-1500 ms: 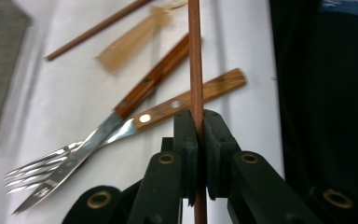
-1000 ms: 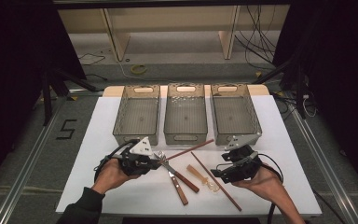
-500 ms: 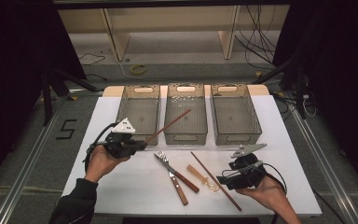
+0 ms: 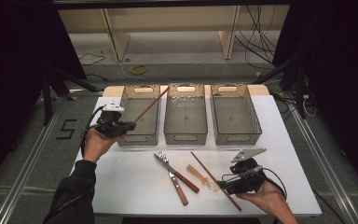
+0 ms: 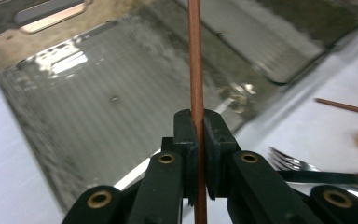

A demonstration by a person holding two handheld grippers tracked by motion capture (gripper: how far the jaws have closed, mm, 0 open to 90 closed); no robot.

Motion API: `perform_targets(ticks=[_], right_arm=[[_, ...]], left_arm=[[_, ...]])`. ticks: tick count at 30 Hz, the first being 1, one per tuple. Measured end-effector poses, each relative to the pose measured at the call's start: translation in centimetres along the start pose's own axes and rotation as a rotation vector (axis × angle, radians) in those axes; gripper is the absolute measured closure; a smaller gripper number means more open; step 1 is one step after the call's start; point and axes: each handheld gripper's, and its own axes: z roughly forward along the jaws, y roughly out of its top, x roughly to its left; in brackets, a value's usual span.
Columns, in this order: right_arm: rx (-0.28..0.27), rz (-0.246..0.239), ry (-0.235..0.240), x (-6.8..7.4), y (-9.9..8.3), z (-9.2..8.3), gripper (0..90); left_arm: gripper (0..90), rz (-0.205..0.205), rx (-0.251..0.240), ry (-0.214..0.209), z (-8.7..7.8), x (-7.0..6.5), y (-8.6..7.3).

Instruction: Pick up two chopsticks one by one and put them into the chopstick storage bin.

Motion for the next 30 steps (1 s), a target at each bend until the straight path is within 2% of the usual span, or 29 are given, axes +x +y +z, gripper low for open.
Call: perform_targets(ticks=[2,4,9,17,19,24,25,27,30], right_arm=[[0.005,-0.006,0.001,0.1,0.0,0.1,26.9],[0.005,-0.006,0.003,0.2,0.0,0.1,26.9],[0.008,-0.007,0.004,0.3,0.0,0.1,26.9],[0.013,-0.013,0.002,0.3,-0.1,0.2,26.9],[0.016,-0.008,0.005,0.3,-0.1,0.2,26.9],[0.019,-0.006,0.006,0.3,-0.1,0.2,26.9],[0.019,-0.008,0.006,0.3,-0.1,0.2,26.9],[0.016,-0.009,0.005,0.3,-0.1,0.2,26.9],[0.014,-0.007,0.006,0.2,-0.1,0.1,26.9]], left_arm=[[84.8,-0.025,0.014,0.017,0.6,0.9,0.2],[84.8,-0.032,0.021,0.021,0.8,1.2,0.3],[84.7,-0.084,0.04,0.059,1.8,2.7,0.7],[84.5,-0.125,0.075,0.078,2.9,3.8,0.5],[84.3,-0.147,0.093,0.084,3.4,4.0,0.5],[83.3,-0.158,0.126,0.096,4.1,4.2,0.6],[80.5,-0.17,0.115,0.118,4.3,4.3,0.6],[69.0,-0.183,0.119,0.135,4.3,4.4,0.6],[56.4,-0.184,0.106,0.129,3.9,4.2,0.7]])
